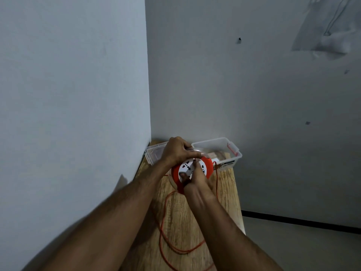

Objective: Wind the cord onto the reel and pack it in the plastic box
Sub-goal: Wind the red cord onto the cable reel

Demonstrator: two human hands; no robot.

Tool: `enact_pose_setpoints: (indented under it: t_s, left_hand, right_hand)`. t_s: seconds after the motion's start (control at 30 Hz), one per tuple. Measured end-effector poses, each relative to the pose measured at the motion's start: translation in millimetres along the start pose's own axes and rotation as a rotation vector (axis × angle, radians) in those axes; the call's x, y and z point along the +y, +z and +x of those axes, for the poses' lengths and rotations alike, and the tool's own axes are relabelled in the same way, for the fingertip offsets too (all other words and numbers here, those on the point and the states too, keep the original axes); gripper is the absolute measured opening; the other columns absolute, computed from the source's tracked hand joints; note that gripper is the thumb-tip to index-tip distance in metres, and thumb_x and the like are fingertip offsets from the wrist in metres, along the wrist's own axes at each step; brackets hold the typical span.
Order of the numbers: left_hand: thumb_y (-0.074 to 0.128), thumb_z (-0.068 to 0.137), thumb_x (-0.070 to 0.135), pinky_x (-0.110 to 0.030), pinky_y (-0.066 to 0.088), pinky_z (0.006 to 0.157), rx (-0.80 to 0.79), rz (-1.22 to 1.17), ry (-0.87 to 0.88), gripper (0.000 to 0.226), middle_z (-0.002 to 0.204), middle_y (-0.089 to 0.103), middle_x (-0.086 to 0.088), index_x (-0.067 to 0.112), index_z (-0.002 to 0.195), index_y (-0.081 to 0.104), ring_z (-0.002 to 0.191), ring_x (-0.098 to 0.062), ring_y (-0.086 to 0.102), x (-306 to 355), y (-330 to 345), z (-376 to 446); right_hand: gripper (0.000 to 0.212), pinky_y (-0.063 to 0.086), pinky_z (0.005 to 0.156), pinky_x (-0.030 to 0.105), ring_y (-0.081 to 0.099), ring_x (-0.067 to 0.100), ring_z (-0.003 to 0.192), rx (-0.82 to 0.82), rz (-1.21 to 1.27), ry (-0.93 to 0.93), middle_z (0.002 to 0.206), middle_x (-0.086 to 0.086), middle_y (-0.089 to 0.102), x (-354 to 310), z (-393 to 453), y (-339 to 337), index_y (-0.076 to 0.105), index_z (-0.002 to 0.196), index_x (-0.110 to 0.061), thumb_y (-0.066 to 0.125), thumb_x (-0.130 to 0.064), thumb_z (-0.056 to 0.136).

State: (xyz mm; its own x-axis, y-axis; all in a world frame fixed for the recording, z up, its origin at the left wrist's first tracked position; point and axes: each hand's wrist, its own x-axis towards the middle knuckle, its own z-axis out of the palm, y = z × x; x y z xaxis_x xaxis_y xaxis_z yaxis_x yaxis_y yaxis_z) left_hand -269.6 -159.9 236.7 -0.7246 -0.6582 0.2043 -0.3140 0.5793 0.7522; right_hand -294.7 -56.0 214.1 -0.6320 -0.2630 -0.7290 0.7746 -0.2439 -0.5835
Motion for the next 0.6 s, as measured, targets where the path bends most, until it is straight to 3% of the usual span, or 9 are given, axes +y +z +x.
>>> enact_pose_setpoints:
  t_s: [0.1,0.17,0.23,0.3,0.33,0.4,0.47,0.6]
  left_hand:
    - [0.087,0.066,0.061,-0.042,0.064,0.065,0.009,-0.006,-0.032,0.051,0.073,0.079,-0.002,0.012,0.079,0.083,0.064,-0.016,0.074,-1.4,-1.6,1.7]
    - [0.087,0.069,0.058,-0.036,0.065,0.062,0.011,-0.036,-0.068,0.045,0.074,0.079,-0.001,0.014,0.079,0.083,0.06,-0.012,0.074,-2.7,-4.3,3.0]
    - [0.087,0.071,0.055,-0.03,0.063,0.059,0.01,-0.066,-0.1,0.04,0.074,0.079,0.001,0.017,0.079,0.082,0.058,-0.009,0.073,-4.2,-8.0,4.5]
    - [0.088,0.071,0.055,-0.028,0.061,0.058,-0.008,-0.069,-0.103,0.038,0.073,0.078,0.003,0.018,0.078,0.082,0.06,-0.011,0.074,-7.9,-11.0,6.3]
    - [0.088,0.07,0.054,-0.028,0.062,0.06,-0.023,-0.068,-0.1,0.039,0.074,0.078,0.003,0.017,0.079,0.082,0.062,-0.012,0.075,-9.4,-11.8,7.7]
    - [0.088,0.07,0.053,-0.029,0.063,0.063,-0.059,-0.075,-0.095,0.038,0.076,0.079,0.003,0.017,0.083,0.084,0.065,-0.011,0.075,-10.3,-12.1,7.7]
    - [0.088,0.072,0.051,-0.028,0.061,0.063,-0.08,-0.09,-0.088,0.034,0.074,0.078,0.004,0.02,0.083,0.084,0.065,-0.008,0.074,-10.1,-12.1,7.4]
    - [0.088,0.073,0.048,-0.023,0.057,0.059,-0.127,-0.151,-0.096,0.022,0.072,0.078,0.003,0.027,0.073,0.08,0.064,-0.009,0.075,-6.7,-14.6,6.3]
  right_hand:
    - [0.076,0.061,0.061,0.047,0.071,0.039,0.095,-0.111,0.009,0.051,0.121,0.02,0.064,-2.7,6.1,-3.9,0.045,0.133,-0.012,0.089,-0.033,0.075]
    - [0.054,0.063,0.067,0.046,0.075,0.034,0.086,-0.115,-0.139,-0.083,0.111,0.016,0.069,-5.3,-4.1,-17.6,0.05,0.122,-0.011,0.083,-0.025,0.082]
    - [0.031,0.063,0.069,0.034,0.076,0.025,0.081,-0.148,-0.434,-0.58,0.099,0.006,0.071,-9.0,-17.6,-33.5,0.058,0.109,-0.01,0.076,-0.025,0.089]
    - [0.022,0.056,0.073,0.017,0.073,0.016,0.088,-0.305,-0.839,-1.253,0.1,0.0,0.071,-12.6,-21.3,-47.6,0.062,0.104,-0.014,0.074,-0.025,0.089]
    - [0.025,0.055,0.081,0.02,0.069,0.015,0.097,-0.409,-1.061,-1.521,0.108,0.001,0.07,-16.3,-14.7,-52.3,0.063,0.107,-0.016,0.074,-0.024,0.087]
    - [0.042,0.051,0.097,0.042,0.059,0.024,0.119,-0.58,-1.512,-1.878,0.125,0.006,0.064,-25.7,3.8,-57.5,0.062,0.116,-0.02,0.08,-0.025,0.079]
    - [0.057,0.041,0.104,0.055,0.047,0.03,0.134,-0.647,-1.828,-1.97,0.138,0.009,0.054,-35.7,11.0,-57.4,0.06,0.123,-0.025,0.086,-0.023,0.071]
    - [0.072,0.036,0.108,0.059,0.039,0.035,0.141,-0.614,-2.027,-1.891,0.149,0.013,0.042,-47.0,9.3,-53.6,0.058,0.136,-0.031,0.088,-0.024,0.071]
